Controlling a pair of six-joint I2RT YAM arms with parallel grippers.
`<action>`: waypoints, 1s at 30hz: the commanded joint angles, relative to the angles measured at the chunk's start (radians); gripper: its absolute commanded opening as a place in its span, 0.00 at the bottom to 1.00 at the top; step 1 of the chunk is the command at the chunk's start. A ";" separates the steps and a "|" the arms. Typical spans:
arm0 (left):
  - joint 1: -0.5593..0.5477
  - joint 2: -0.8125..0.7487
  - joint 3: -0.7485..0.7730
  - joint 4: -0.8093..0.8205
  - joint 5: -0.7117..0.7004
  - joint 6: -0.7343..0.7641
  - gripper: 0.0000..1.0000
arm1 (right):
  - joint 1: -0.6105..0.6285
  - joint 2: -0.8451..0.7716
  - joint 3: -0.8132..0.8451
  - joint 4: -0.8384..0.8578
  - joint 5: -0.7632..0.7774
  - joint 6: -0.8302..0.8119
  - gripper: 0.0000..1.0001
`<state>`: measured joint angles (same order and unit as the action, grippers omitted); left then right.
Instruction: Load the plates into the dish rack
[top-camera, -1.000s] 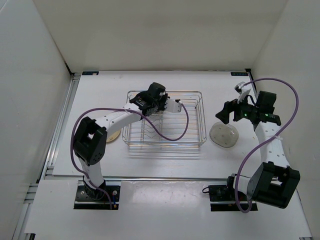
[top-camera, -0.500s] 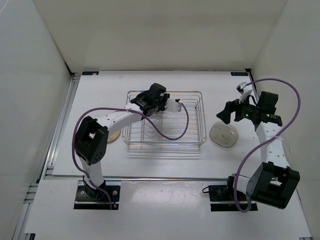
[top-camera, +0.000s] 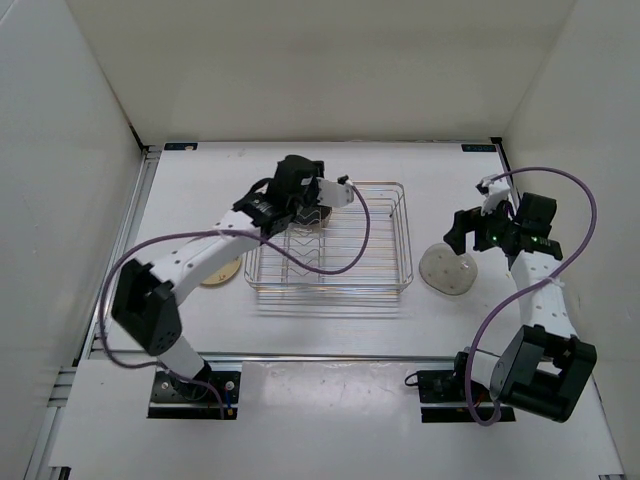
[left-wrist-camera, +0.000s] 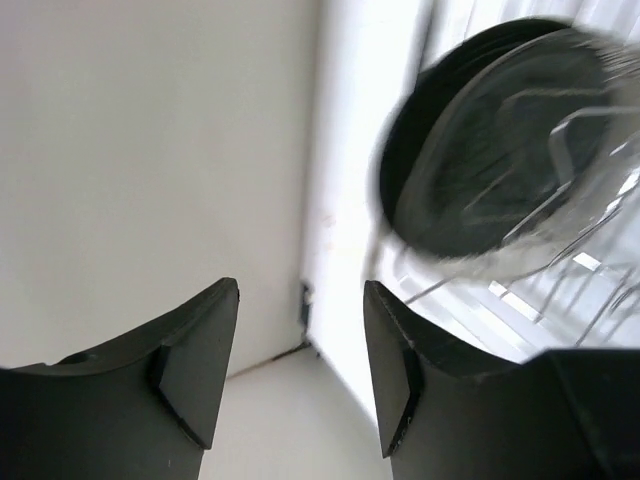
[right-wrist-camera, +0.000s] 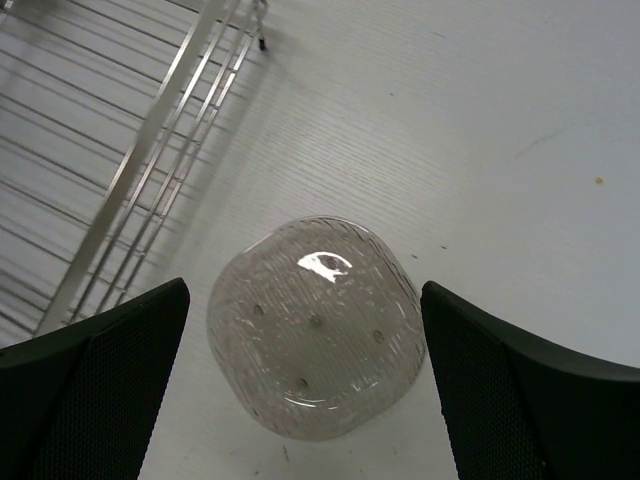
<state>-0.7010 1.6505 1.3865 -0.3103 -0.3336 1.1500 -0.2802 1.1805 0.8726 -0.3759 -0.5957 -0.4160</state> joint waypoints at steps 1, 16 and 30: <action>-0.009 -0.213 -0.020 0.013 -0.094 -0.033 0.66 | -0.004 -0.018 -0.017 0.090 0.138 -0.020 1.00; 0.526 -0.713 -0.395 -0.161 0.134 -0.752 0.84 | -0.120 0.300 0.085 -0.057 0.071 -0.119 0.87; 0.784 -0.775 -0.601 -0.170 0.456 -0.877 0.85 | -0.252 0.468 0.121 -0.267 -0.104 -0.372 0.84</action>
<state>0.0551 0.8936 0.7746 -0.4919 -0.0036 0.3073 -0.5140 1.6135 0.9531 -0.5751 -0.6231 -0.7071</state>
